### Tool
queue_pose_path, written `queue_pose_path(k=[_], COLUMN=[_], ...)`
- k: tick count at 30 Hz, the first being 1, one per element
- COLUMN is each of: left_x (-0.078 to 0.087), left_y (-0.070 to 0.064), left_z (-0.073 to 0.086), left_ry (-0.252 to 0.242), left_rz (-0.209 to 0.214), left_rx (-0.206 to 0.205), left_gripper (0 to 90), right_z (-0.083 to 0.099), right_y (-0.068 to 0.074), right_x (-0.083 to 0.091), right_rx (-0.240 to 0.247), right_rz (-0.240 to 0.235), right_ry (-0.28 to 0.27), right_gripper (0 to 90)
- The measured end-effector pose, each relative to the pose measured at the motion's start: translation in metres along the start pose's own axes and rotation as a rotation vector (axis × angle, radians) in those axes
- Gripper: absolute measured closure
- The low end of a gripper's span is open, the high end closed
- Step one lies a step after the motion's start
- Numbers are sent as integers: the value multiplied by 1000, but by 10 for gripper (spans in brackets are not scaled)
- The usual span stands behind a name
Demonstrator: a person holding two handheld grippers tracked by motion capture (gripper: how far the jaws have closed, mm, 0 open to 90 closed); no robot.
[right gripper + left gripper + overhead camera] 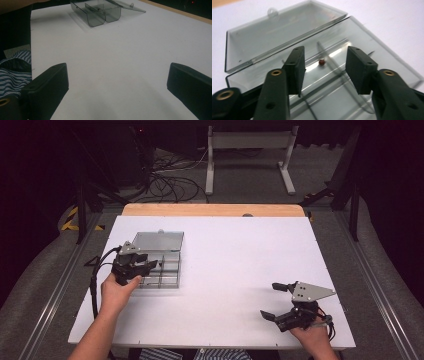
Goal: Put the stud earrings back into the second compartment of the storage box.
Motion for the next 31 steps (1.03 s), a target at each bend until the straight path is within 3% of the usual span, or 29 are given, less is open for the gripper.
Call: queue_pose_path(k=[4, 11, 13, 19, 25, 28, 31], left_x=[18, 41, 46, 59, 61, 59, 59], left_y=[-16, -41, -44, -49, -46, -44, -42], left_z=[3, 17, 22, 47, 81, 95, 102], left_ry=[-72, -135, -160, -214, -212, -207, -185], left_rz=[32, 99, 125, 147, 128, 154, 147], left_rx=[-42, -120, -119, -133, -138, -108, -83], left_gripper=[403, 312, 299, 282, 266, 264, 255], right_z=[0, 0, 0, 1, 2, 1, 2], right_y=[0, 0, 0, 1, 1, 1, 1], right_x=[0, -1, -1, -1, -2, -2, -3], right_rx=[-1, -2, -2, -4, -3, -5, 0], right_rz=[2, 3, 3, 1, -1, -1, -1], right_ry=[3, 5, 5, 9, 13, 13, 20], right_gripper=[41, 40, 40, 40, 40, 40, 40])
Point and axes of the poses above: each handheld gripper's, and its own axes: x roughly backward along the jaws, z roughly out of its underside, y roughly to its left, the point moved 6 cm from there along -x, roughly forward along the jaws, and after that the axes turned 11 degrees about y, right-handed, at the moved point
